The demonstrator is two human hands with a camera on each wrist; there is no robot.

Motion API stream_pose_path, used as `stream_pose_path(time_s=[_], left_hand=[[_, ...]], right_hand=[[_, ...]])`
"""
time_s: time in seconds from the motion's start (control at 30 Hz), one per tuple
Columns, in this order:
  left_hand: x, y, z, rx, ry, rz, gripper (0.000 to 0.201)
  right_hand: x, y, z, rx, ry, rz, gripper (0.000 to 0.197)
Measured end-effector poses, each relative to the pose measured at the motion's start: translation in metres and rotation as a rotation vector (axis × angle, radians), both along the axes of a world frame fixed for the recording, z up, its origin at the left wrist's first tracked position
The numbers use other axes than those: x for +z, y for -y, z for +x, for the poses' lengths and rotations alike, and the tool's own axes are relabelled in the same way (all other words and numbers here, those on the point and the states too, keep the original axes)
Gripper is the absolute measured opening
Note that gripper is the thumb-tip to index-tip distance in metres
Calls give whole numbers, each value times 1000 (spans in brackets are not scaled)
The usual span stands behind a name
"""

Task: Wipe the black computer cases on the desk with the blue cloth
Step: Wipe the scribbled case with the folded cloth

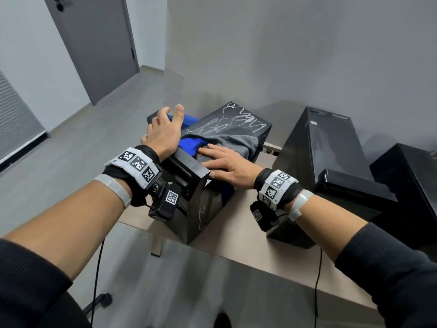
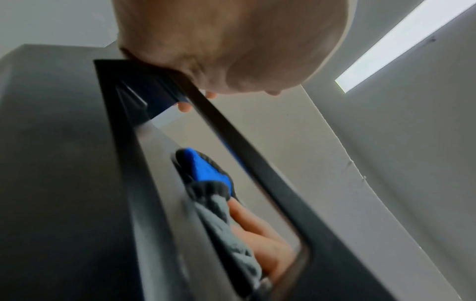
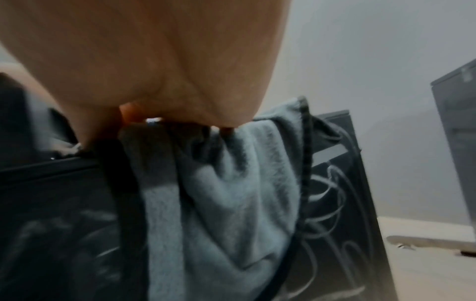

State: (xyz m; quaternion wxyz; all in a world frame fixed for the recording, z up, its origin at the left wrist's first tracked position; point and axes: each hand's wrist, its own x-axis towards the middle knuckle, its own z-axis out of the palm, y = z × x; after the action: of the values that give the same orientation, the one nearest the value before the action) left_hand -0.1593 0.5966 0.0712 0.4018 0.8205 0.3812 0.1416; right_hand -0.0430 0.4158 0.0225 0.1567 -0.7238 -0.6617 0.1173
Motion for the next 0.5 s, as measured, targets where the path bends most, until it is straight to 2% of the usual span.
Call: stream_pose_path(time_s=[0.07,0.17,0.33,0.5], left_hand=[[0,-7,1,49,37,-75,68],[-5,-16,0,124,60,-103,67],[-6,-6,5,216,19,-20,65],[-4,-6,6,235,7,-73,71]], right_hand=[[4,3,18,-60,15,-8,49],[10,-5,23,-166,148,-147,58],[22,-34,2,62,157,-302,51],[28,-82,14,79,170,-386,57]])
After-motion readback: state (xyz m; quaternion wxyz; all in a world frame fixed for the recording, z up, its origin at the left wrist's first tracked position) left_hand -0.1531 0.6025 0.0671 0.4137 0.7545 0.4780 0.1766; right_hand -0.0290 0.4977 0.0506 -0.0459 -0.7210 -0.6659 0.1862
